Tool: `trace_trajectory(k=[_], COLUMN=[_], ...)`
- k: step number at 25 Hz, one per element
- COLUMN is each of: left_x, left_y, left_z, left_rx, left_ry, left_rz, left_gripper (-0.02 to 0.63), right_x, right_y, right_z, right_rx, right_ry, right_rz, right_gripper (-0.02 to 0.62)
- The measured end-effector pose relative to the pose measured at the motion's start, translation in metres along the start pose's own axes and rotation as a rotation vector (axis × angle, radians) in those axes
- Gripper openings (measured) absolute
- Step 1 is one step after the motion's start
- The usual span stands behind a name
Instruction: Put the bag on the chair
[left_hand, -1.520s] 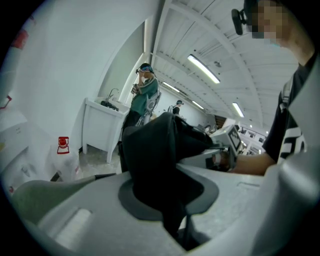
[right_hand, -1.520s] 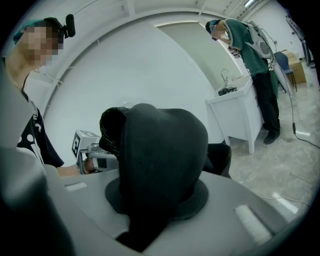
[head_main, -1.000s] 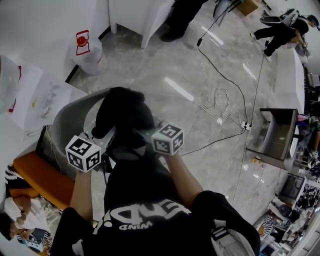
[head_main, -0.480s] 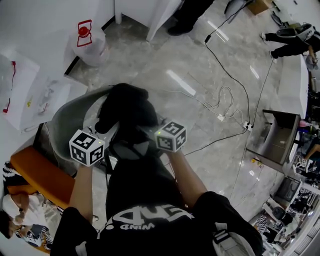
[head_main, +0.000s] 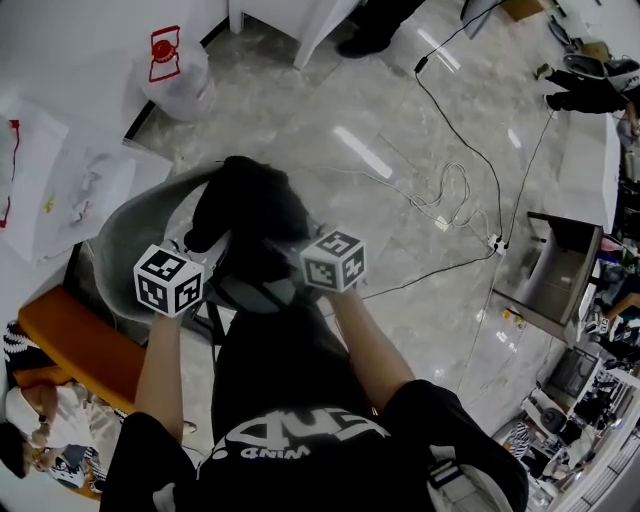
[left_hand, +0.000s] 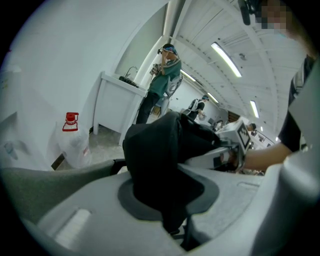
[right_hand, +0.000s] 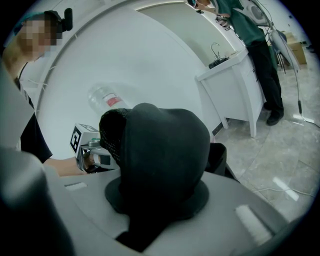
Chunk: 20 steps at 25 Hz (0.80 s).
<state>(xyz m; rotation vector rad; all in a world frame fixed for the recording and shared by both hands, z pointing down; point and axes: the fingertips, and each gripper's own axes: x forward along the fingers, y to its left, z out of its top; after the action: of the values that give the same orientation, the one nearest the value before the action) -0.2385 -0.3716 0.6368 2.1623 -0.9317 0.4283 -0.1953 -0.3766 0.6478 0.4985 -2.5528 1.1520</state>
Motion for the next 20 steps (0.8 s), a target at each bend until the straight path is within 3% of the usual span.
trace_trajectory(k=[10,14,17,20], left_x=[0.018,0.017,0.015,0.012], left_y=[0.02,0.014,0.008,0.001], left_z=[-0.018,-0.023,-0.025,-0.023], left_rx=[-0.024,-0.02,-0.033,-0.048], left_ry=[0.033,0.039,0.032,0.017], left_rz=[0.022,0.042,0.055,0.066], left_gripper=[0.073,0.106,0.2,0.346], right_x=[0.017,0.013,0.006,-0.004], right_y=[-0.024,-0.022,-0.02,-0.016], right_z=[-0.016,-0.022,-0.026,-0.026], right_rx=[0.073,0.085,0.085,0.075], right_ry=[0.026,0.032,0.048,0.047], right_rz=[-0.04,-0.066,-0.085,-0.101], right_gripper=[0.081,0.104,0.142,0.195])
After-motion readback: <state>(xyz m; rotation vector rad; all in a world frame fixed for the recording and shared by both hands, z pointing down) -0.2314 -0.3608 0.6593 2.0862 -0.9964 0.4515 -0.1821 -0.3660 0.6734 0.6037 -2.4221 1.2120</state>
